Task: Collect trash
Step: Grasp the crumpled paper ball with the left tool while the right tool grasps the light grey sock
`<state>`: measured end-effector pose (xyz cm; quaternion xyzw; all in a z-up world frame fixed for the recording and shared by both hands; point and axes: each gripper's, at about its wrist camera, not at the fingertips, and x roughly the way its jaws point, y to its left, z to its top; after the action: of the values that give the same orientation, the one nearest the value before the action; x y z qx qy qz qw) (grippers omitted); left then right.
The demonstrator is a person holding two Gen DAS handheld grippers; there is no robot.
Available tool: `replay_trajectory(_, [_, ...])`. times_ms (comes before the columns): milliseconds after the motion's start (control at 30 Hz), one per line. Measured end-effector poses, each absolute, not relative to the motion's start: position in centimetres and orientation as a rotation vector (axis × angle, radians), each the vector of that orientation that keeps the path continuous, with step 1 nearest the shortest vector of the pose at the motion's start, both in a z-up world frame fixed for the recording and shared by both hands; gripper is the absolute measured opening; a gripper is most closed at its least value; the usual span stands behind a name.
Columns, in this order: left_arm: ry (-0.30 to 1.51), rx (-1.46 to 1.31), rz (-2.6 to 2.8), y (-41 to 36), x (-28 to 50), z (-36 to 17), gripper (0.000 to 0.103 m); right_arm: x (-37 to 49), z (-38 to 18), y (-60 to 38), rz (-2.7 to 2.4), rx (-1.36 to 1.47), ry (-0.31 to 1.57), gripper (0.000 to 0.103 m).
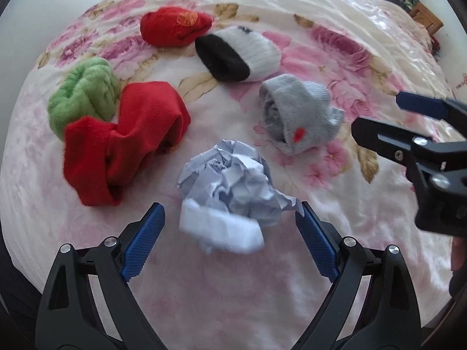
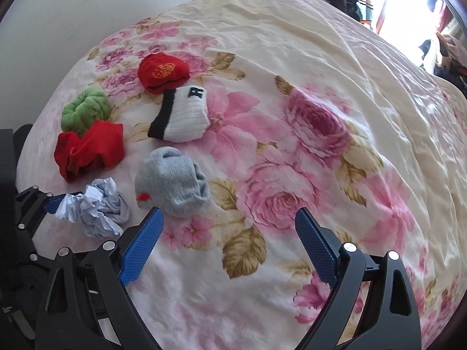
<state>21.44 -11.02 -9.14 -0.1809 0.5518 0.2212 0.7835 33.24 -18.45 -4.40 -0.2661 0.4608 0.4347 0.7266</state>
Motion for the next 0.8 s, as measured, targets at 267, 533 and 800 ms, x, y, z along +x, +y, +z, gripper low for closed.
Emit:
replay_trajectory(267, [1.205, -0.391, 0.507, -8.4, 24.5, -11.3, 0.095, 34.8, -6.7, -15.3, 1.020, -0.644, 1.062, 0.087])
replay_trajectory(533, [1.198, -0.392, 0.474, -8.0, 24.5, -10.7, 0.076, 35.1, -8.5, -12.8, 1.087, -0.644, 1.081, 0.087])
replay_trajectory(800, [1.191, -0.389, 0.471, -7.7, 24.1, -10.7, 0.071, 33.4, -10.8, -10.8, 1.135, -0.660, 1.053, 0.081])
